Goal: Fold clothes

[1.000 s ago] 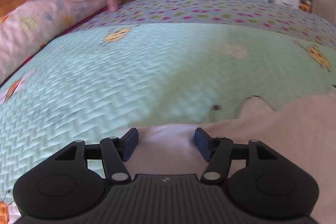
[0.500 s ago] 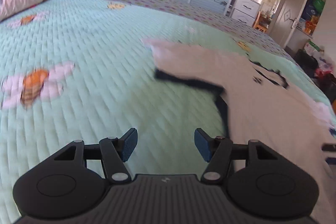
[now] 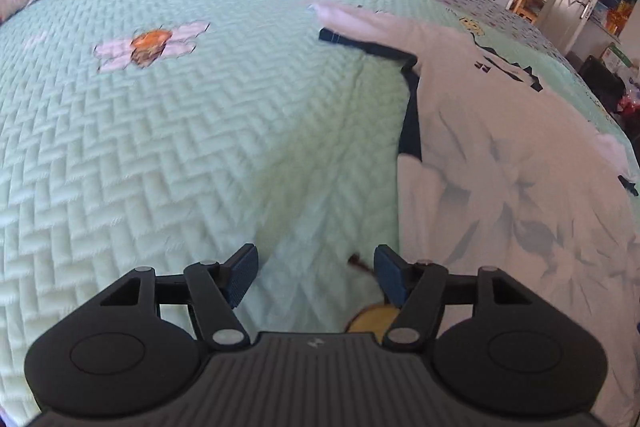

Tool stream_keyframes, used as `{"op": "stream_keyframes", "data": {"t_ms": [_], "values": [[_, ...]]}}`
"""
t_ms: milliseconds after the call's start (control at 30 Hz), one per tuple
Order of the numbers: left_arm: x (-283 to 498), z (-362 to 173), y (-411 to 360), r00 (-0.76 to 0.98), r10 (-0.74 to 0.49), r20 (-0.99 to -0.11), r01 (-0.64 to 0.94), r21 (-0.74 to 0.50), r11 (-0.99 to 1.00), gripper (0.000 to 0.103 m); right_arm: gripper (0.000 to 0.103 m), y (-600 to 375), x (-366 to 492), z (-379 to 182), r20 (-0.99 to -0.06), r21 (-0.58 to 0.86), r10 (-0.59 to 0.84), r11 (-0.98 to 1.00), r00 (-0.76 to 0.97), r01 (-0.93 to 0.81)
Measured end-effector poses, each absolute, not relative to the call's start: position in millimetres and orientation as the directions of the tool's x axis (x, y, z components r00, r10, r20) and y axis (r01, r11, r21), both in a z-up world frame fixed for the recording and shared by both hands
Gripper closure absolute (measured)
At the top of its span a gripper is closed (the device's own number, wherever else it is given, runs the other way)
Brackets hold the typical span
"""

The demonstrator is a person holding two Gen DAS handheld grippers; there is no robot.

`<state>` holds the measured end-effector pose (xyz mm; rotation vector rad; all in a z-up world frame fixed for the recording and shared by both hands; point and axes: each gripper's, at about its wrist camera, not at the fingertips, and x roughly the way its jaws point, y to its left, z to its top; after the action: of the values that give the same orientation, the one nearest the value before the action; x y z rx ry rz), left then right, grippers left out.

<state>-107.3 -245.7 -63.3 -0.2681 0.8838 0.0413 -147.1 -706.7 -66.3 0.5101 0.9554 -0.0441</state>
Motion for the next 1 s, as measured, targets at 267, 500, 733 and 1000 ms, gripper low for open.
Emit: {"op": "stream_keyframes", "data": {"t_ms": [267, 500, 733, 1000], "values": [[-132.0, -42.4, -279.3, 0.673, -0.143, -0.726, 0.002, -0.191, 0.982, 0.036, 0.005, -695.2, -195.2, -53.2, -0.782, 0.424, 0.23, 0.877, 0.579, 0.226], [-141.8, -43.3, -363.6, 0.64, -0.343, -0.687, 0.384, -0.101, 0.918, 0.03, 0.005, -670.4, -235.0, -57.3, -0.734, 0.453, 0.267, 0.878, 0.624, 0.157], [-133.4, -73.5, -322.6, 0.595, -0.115, -0.796, 0.261, 0.055, 0.964, 0.029, 0.012, -676.2, -277.0, -59.1, -0.665, 0.486, 0.297, 0.869, 0.685, 0.096], [-139.3, -50.6, -252.4, 0.602, 0.024, -0.798, -0.037, 0.003, 0.999, 0.023, 0.038, -713.3, -248.2, -42.3, -0.633, 0.412, 0.148, 0.895, 0.76, 0.169]]}}
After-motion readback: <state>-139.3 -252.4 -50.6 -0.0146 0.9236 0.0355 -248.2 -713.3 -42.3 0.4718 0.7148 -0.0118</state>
